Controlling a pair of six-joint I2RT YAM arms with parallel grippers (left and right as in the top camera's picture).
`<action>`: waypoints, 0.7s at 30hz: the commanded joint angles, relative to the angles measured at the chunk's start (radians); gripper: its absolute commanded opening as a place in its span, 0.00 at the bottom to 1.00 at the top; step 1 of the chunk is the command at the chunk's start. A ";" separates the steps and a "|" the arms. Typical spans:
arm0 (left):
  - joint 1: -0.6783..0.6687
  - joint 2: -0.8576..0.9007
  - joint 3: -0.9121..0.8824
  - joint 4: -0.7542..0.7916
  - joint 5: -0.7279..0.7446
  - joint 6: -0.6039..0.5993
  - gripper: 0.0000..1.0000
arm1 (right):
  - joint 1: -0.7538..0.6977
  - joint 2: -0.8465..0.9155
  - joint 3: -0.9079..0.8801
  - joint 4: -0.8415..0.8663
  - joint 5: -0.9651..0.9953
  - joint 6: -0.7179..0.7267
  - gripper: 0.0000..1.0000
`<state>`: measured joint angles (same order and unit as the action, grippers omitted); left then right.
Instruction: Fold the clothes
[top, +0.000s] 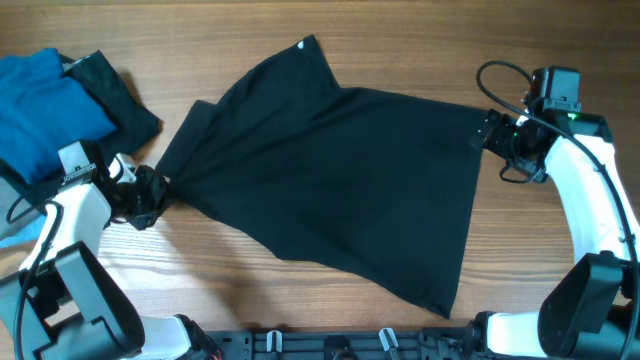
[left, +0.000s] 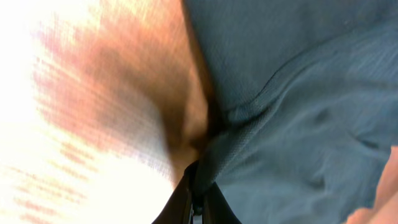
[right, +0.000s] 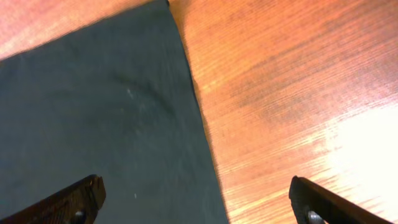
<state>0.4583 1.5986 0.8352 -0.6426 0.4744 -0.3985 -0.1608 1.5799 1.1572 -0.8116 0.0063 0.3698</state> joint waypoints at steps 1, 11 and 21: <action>0.003 -0.016 0.008 -0.097 0.030 0.002 0.05 | -0.002 0.004 -0.058 0.095 -0.013 -0.004 1.00; 0.003 -0.016 0.008 -0.209 0.030 0.002 0.94 | -0.002 0.156 -0.191 0.596 -0.014 -0.038 0.99; 0.003 -0.016 0.008 -0.260 0.030 0.031 0.98 | 0.000 0.378 -0.191 0.898 -0.047 -0.134 0.94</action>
<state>0.4583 1.5986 0.8364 -0.9009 0.4953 -0.3912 -0.1608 1.9018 0.9684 0.0360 -0.0097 0.2901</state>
